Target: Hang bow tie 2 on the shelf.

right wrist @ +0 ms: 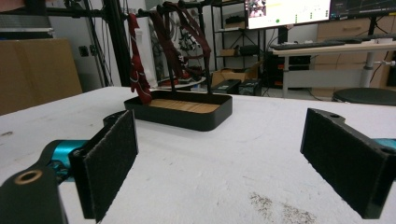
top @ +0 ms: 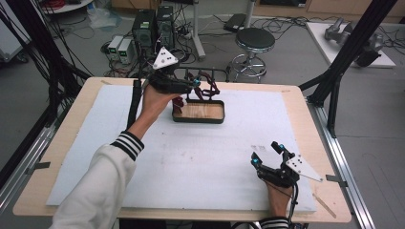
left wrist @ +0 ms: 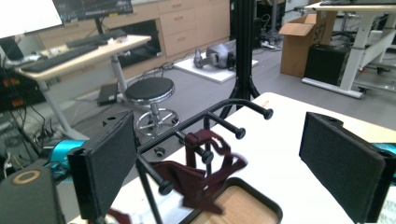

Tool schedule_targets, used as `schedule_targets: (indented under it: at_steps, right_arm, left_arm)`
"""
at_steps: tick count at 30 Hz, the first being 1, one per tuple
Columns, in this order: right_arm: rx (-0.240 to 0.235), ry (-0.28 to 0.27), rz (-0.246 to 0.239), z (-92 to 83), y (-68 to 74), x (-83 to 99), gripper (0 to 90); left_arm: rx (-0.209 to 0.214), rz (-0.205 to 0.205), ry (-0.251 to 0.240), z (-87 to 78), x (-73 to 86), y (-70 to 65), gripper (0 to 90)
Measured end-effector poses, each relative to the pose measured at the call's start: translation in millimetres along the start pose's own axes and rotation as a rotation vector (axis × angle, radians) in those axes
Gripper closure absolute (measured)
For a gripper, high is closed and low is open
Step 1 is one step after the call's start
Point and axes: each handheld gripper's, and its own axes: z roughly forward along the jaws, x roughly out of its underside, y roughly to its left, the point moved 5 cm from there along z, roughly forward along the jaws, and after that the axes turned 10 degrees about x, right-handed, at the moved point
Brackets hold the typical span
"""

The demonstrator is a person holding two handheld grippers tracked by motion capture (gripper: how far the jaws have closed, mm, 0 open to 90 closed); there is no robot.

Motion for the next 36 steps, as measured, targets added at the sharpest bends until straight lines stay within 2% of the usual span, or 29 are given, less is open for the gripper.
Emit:
schedule_targets:
  at_steps: [4,5,6,7,8,9,11,14,15,16,18,19,21,22,23,24,25,28,32,34,35,36]
  right_arm:
    - [0.001,-0.004,-0.005,0.3,0.1,0.1,10.3]
    - [0.002,-0.004,-0.009,0.3,0.1,0.0,10.3]
    - [0.000,-0.004,-0.010,0.4,0.3,-0.1,10.3]
    - [0.002,-0.001,-0.010,0.3,0.6,0.2,10.3]
    - [0.001,-0.003,-0.013,0.5,0.2,0.0,10.3]
    - [0.002,-0.002,-0.012,0.3,0.1,-0.1,10.3]
    - [0.002,0.002,-0.011,0.2,0.5,0.2,10.3]
    - [0.002,-0.001,-0.023,0.4,1.3,0.2,10.3]
    - [0.002,-0.001,-0.023,0.4,1.3,0.2,10.3]
    - [0.000,0.002,-0.030,0.4,1.9,0.6,10.3]
    - [0.002,-0.001,-0.035,0.6,1.6,0.3,10.3]
    - [0.000,0.004,-0.028,0.2,2.4,0.6,10.3]
    - [0.001,0.002,-0.031,0.3,2.5,0.5,10.3]
    - [0.003,0.001,-0.032,0.4,2.5,0.5,10.3]
    - [0.003,-0.001,-0.034,0.6,2.8,0.5,10.3]
    - [0.005,0.000,-0.037,0.6,2.8,0.5,10.3]
    - [0.008,0.000,-0.037,0.6,2.6,0.5,10.3]
    - [0.010,0.001,-0.038,0.6,2.5,0.5,10.3]
    - [0.008,-0.004,-0.046,0.4,2.9,0.5,10.3]
    - [0.009,-0.004,-0.046,0.4,3.0,0.4,10.3]
    - [0.010,-0.004,-0.046,0.4,3.2,0.5,10.3]
    - [0.009,-0.004,-0.046,0.4,3.3,0.5,10.3]
  left_arm:
    - [0.003,-0.005,-0.016,-11.9,4.4,2.1,11.8]
    - [0.023,-0.004,-0.021,-20.4,8.2,2.6,11.8]
    - [0.023,-0.004,-0.021,-20.4,8.2,2.6,11.8]
    - [0.031,-0.006,-0.032,-30.6,12.8,1.7,11.8]
    - [0.031,-0.006,-0.032,-30.6,12.8,1.7,11.7]
    - [0.031,0.003,-0.046,-41.8,19.0,0.4,11.6]
    - [0.026,0.023,-0.055,-52.1,27.9,-1.4,11.6]
    - [0.037,0.023,-0.064,-68.3,44.7,-3.2,11.6]
    - [0.037,0.023,-0.064,-68.3,44.7,-3.2,11.6]
    - [0.037,0.029,-0.065,-80.1,56.3,-3.2,11.6]
    - [0.034,0.043,-0.052,-93.0,68.1,-3.4,11.6]
    - [0.034,0.043,-0.052,-93.0,68.1,-3.4,11.6]
    - [0.039,0.080,-0.031,-112.4,87.4,-4.8,11.6]
    - [0.039,0.080,-0.031,-112.4,87.4,-4.8,11.6]
    - [0.042,0.080,-0.028,-118.8,94.0,-4.4,11.6]
    - [0.045,0.053,-0.040,-131.5,106.2,-2.1,11.6]
    - [0.045,0.053,-0.040,-131.5,106.2,-2.1,11.6]
    - [0.037,0.026,-0.060,-147.5,122.0,-1.4,11.6]
    - [0.057,0.021,-0.058,-169.8,150.2,-9.1,11.6]
    - [0.056,0.019,-0.064,-174.4,156.4,-10.8,11.6]
    - [0.055,0.020,-0.069,-182.7,170.0,-14.2,11.6]
    - [0.053,0.020,-0.075,-186.3,177.1,-15.8,11.6]
